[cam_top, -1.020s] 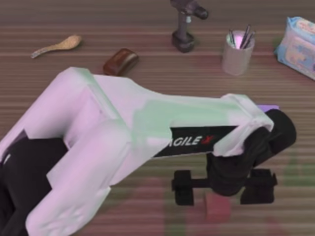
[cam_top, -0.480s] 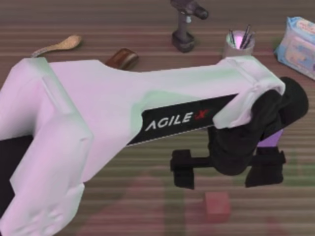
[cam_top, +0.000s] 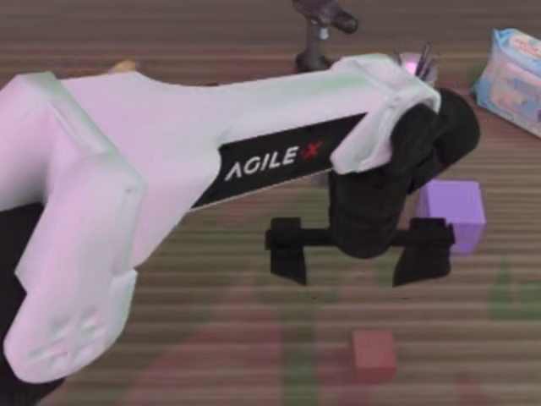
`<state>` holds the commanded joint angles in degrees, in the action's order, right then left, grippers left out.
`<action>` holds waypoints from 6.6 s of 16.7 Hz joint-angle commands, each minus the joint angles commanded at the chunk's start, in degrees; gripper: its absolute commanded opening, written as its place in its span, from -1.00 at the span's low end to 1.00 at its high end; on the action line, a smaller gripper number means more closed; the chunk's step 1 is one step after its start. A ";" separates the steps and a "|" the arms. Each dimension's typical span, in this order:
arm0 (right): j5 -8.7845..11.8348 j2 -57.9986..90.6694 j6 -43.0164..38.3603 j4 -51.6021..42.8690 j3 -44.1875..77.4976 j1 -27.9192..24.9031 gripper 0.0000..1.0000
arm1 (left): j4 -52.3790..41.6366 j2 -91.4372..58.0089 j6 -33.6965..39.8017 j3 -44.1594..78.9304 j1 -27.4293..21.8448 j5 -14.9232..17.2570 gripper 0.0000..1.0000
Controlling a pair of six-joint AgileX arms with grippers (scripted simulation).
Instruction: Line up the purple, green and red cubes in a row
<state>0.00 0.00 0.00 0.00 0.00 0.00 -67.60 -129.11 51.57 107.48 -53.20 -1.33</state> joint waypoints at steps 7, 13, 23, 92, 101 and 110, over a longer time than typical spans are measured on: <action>0.00 0.00 0.00 0.00 0.00 0.00 1.00 | -2.55 -4.07 -31.93 4.46 20.16 1.05 1.00; 0.00 0.00 0.00 0.00 0.00 0.00 1.00 | -3.35 -5.61 -51.44 7.65 34.64 1.54 1.00; 0.00 0.00 0.00 0.00 0.00 0.00 1.00 | 1.00 -6.74 -53.21 4.82 36.29 1.61 1.00; 0.00 0.00 0.00 0.00 0.00 0.00 1.00 | 6.90 13.87 3.26 -21.30 -1.56 0.78 -1.00; 0.00 0.00 0.00 0.00 0.00 0.00 1.00 | 20.87 8.69 3.29 -29.74 -1.74 0.80 -1.00; 0.00 0.00 0.00 0.00 0.00 0.00 1.00 | 21.22 8.47 3.32 -30.01 -1.75 0.79 -0.25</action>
<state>0.00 0.00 0.00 0.00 0.00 0.00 -46.38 -120.64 54.88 77.47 -54.95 -0.54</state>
